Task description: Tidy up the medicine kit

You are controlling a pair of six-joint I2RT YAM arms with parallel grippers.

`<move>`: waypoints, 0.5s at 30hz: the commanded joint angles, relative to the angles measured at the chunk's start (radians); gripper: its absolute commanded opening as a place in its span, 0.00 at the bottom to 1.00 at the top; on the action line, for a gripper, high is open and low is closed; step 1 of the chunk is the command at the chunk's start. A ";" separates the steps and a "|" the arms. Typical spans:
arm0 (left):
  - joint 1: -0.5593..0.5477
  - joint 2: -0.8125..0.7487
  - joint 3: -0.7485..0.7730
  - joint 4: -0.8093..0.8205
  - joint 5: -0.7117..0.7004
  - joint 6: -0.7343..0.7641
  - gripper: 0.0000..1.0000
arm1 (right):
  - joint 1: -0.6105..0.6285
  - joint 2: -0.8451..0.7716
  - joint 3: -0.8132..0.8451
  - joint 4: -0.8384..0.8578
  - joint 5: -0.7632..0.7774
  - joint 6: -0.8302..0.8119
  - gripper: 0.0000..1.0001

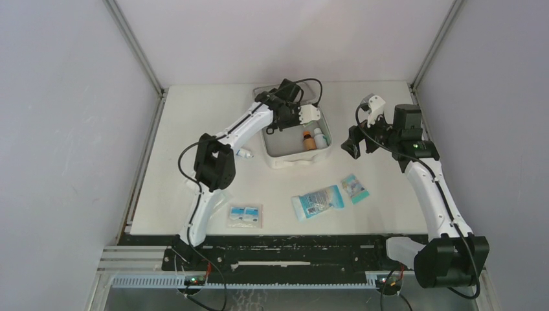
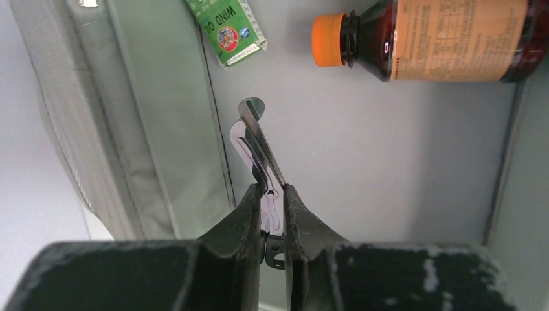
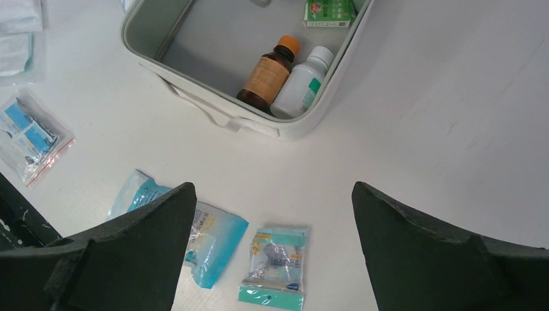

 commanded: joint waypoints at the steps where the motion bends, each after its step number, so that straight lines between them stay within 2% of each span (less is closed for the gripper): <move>1: 0.003 0.028 0.079 0.066 -0.012 0.053 0.00 | -0.005 0.011 0.038 0.023 0.001 0.001 0.90; 15: 0.006 0.123 0.085 0.114 -0.112 0.139 0.00 | -0.004 0.016 0.037 0.023 0.004 0.000 0.90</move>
